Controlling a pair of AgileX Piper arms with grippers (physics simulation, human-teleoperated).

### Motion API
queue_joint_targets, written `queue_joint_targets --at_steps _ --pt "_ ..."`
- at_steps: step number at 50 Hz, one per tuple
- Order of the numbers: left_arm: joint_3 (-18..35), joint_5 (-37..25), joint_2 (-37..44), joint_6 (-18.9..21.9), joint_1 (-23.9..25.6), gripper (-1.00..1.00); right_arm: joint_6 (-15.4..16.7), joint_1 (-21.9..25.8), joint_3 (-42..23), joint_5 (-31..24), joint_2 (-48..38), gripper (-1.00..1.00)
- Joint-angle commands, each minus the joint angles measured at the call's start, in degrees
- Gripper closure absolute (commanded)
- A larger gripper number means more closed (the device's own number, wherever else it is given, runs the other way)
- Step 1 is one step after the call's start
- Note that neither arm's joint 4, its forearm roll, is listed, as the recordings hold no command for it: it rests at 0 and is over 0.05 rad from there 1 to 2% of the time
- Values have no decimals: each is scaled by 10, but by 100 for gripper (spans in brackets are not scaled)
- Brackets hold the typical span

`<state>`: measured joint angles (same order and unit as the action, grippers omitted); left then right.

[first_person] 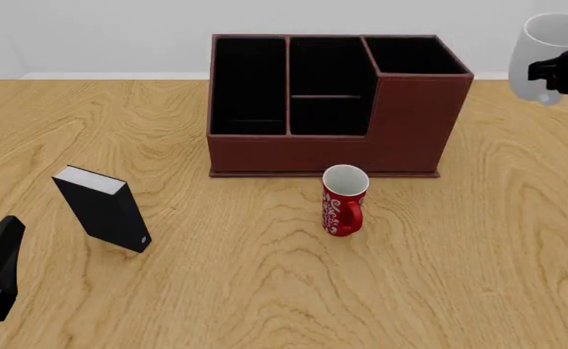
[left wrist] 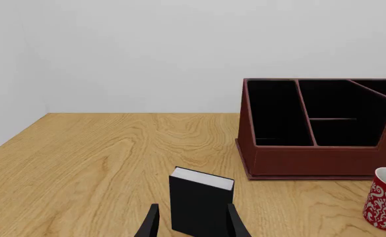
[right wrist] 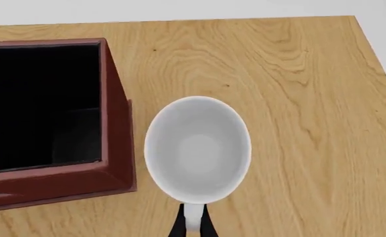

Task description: Pick up the white mug and place it to the right of the caddy.

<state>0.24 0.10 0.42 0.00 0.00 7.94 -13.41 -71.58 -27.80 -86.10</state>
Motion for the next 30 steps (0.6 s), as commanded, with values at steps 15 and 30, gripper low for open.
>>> queue_joint_targets --at_steps 15,30 --pt "0 0 0 0 0 -100 3 1 -61 -19 -70 100" --pt "0 0 0 0 0 -100 10 4 -93 -18 -105 100"
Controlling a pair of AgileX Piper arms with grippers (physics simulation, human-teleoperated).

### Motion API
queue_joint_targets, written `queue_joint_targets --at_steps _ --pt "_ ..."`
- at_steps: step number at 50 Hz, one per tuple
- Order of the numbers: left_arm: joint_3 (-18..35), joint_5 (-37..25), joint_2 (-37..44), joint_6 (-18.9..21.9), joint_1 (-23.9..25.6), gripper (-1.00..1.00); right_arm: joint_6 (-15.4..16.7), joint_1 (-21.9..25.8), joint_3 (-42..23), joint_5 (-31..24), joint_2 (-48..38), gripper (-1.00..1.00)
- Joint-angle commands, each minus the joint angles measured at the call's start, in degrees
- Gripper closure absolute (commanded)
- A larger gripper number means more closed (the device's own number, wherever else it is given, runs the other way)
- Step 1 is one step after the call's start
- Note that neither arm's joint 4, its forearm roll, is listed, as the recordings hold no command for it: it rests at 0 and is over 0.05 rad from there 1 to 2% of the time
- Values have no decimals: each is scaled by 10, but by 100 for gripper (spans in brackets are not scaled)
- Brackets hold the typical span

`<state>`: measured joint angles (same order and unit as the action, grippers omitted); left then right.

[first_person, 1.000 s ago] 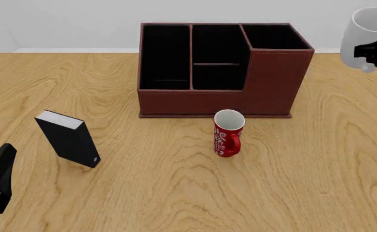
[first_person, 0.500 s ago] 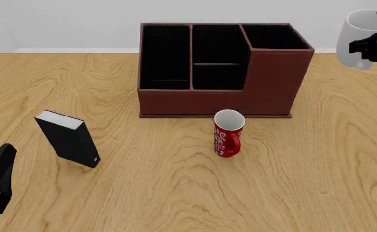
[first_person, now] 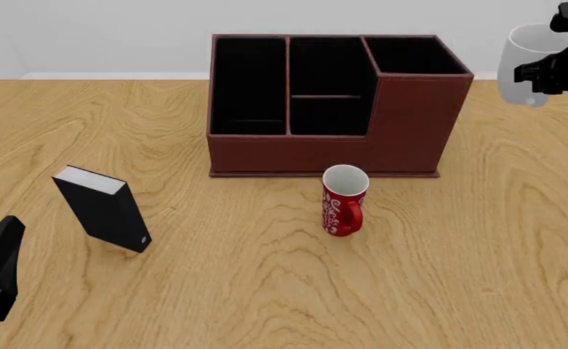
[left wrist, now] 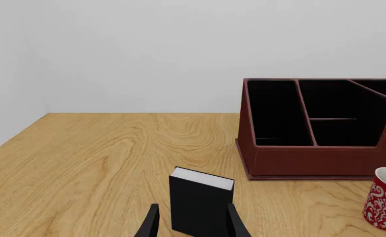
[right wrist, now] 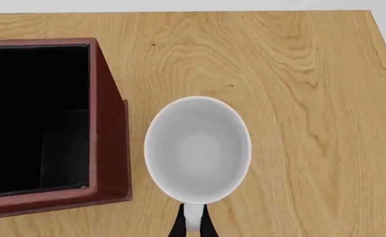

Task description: Pick up the white mug and place it to the right of the caddy.

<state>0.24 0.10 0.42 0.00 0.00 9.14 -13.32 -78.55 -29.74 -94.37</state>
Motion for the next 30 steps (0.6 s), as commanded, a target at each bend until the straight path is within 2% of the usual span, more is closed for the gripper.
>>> queue_joint_targets --at_steps 1,15,30 --pt "0 0 0 0 0 -100 -3 3 -23 1 -22 100" --pt "0 0 0 0 0 -100 7 6 -28 8 -44 100" --pt "0 0 0 0 0 -100 0 9 -11 28 -55 100"
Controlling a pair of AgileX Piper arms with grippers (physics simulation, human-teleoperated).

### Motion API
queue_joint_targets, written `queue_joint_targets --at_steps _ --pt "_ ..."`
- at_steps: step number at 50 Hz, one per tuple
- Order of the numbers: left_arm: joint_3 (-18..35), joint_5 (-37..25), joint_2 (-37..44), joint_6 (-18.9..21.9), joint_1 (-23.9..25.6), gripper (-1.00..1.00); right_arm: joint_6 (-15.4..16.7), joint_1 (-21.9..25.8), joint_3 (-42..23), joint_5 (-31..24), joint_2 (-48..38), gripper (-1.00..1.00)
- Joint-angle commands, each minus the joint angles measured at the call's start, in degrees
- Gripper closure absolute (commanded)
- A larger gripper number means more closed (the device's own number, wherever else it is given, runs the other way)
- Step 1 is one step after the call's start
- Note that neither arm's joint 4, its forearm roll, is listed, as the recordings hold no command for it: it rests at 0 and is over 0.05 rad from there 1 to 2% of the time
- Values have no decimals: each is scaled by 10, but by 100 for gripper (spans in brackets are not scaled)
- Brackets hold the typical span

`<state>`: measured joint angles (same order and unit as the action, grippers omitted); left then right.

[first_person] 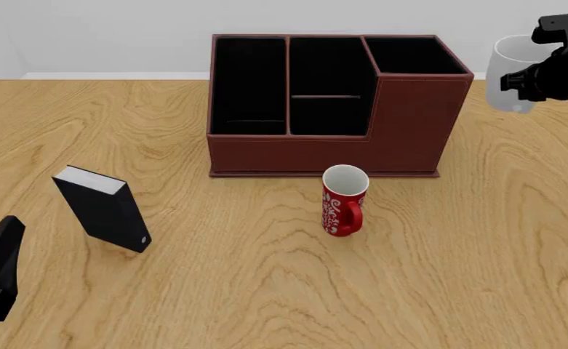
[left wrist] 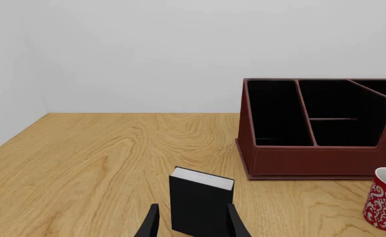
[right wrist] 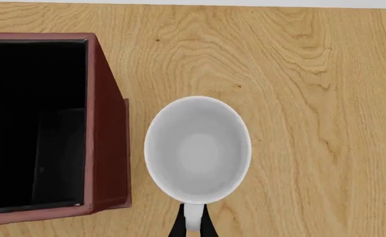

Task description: Pick up the white mug and place it to the right of the caddy.

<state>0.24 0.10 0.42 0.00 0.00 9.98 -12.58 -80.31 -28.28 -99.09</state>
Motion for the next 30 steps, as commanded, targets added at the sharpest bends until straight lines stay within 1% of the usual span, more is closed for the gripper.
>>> queue_joint_targets --at_steps 1,30 --pt "0 0 0 0 0 -100 -10 2 7 15 -8 100" --pt "0 0 0 0 0 -100 -12 10 39 53 -33 100"
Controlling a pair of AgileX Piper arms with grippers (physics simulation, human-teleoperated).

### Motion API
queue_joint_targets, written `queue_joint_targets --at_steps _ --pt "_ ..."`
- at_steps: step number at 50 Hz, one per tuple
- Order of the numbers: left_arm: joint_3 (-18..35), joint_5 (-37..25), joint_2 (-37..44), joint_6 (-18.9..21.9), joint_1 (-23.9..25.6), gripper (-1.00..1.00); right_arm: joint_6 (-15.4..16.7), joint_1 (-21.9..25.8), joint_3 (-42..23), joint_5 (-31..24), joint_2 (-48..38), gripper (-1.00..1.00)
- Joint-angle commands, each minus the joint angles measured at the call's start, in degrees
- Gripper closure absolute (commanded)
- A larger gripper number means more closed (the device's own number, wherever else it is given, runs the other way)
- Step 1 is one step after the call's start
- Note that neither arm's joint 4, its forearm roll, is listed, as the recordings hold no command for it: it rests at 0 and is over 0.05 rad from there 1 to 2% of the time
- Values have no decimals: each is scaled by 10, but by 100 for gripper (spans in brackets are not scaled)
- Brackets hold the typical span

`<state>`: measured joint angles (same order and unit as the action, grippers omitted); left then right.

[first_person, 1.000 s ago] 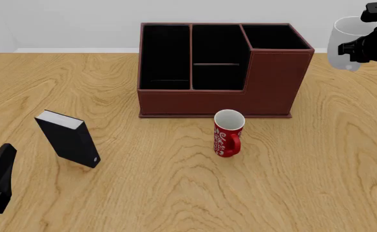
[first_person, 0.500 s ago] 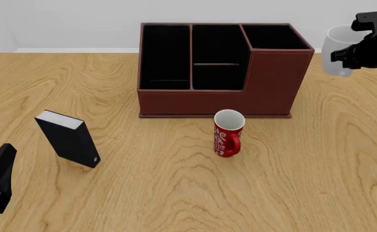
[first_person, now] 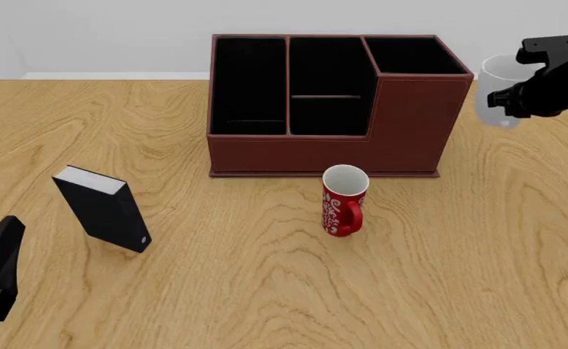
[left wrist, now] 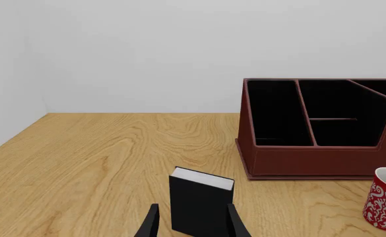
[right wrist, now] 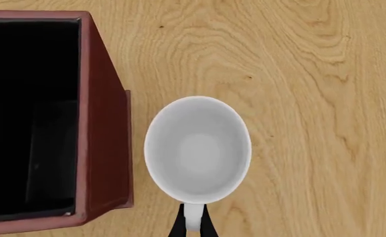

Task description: Pick up the white mug and place it to the right of the caddy.

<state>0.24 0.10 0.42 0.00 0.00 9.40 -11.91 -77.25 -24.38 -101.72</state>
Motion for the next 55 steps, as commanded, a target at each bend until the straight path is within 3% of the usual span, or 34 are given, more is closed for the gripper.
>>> queue_joint_targets --at_steps 1,55 --pt "0 0 0 0 0 -100 -6 4 9 15 -8 100" --pt "0 0 0 0 0 -100 -11 12 55 67 -43 100"
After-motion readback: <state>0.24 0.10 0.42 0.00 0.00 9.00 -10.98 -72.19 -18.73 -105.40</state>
